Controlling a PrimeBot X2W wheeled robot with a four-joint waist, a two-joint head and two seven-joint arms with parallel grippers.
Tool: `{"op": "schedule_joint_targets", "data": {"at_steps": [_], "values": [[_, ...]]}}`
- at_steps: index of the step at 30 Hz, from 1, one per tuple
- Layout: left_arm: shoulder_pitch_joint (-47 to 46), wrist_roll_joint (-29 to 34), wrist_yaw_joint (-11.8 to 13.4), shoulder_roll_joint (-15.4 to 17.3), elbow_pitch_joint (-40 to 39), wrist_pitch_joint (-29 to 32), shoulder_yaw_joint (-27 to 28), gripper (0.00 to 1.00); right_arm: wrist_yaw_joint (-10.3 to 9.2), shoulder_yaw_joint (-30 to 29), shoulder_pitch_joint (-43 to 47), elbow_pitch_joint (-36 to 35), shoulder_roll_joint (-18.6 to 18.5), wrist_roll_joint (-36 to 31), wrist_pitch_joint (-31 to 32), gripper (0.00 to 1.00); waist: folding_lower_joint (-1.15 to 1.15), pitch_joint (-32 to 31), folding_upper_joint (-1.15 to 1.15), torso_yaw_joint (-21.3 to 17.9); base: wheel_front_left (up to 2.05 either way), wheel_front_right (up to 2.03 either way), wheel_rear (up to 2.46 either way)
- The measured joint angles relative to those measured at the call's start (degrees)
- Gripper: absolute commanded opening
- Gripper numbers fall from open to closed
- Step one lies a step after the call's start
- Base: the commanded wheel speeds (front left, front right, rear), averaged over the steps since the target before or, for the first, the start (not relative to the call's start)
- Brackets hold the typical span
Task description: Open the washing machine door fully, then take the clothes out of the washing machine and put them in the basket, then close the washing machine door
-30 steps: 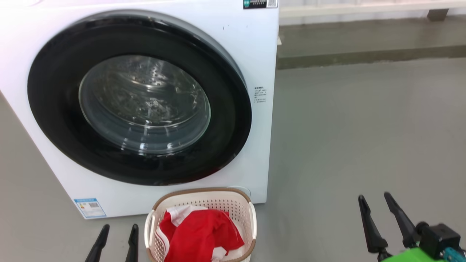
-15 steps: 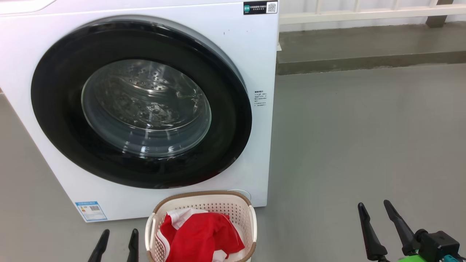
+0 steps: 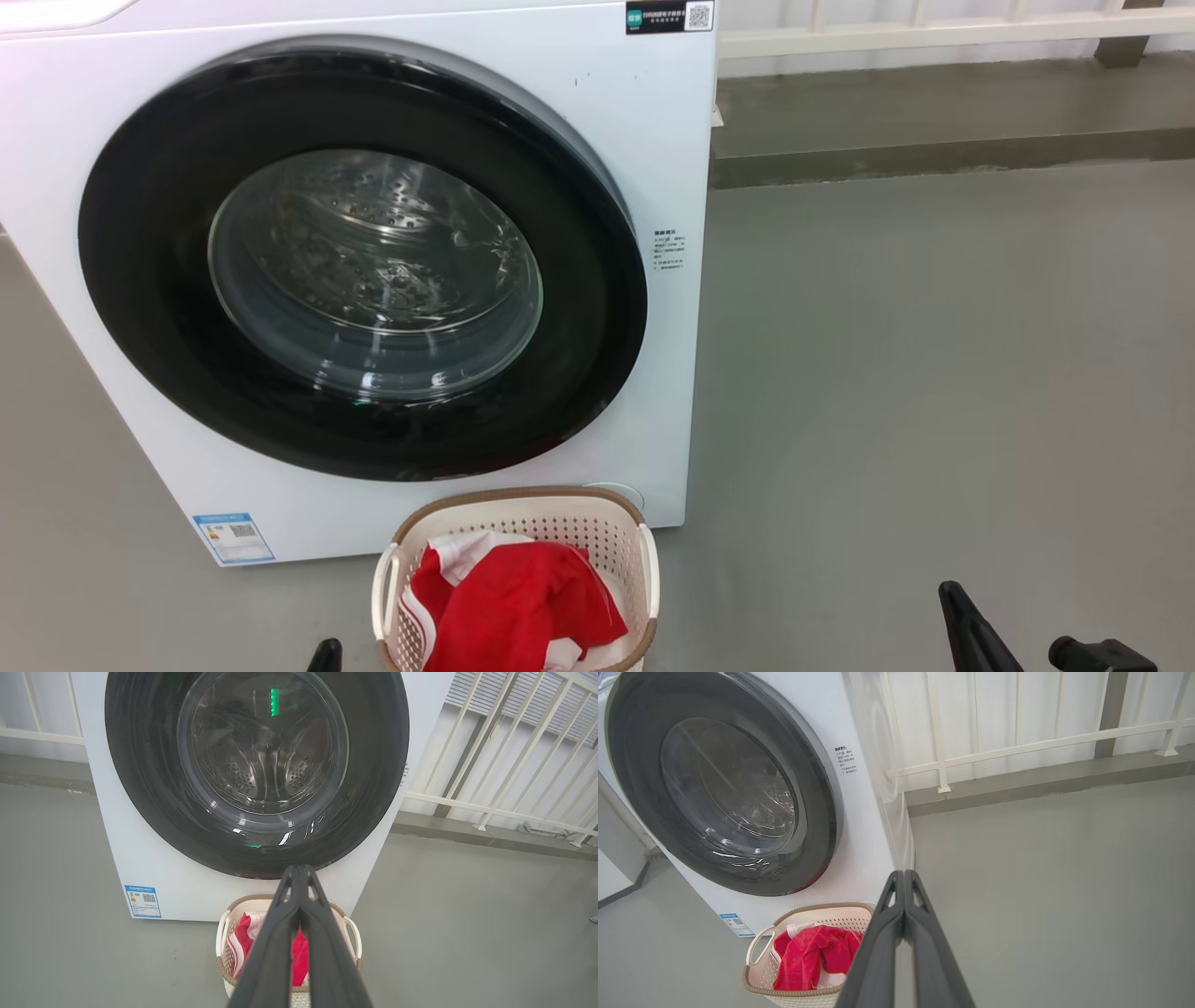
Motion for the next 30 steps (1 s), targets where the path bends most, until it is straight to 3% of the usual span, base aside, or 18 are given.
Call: {"op": "schedule_joint_targets", "data": {"at_steps": [30], "values": [[-2.21,-17.52,0.0,0.0,0.64,4.78,0.9,0.0,0.0,-1.47,-2.08,-0.13,0.2,16.89,4.99,0.0,0.0,2.05,0.0,-0.25,0.0,0.0,0.0]]}}
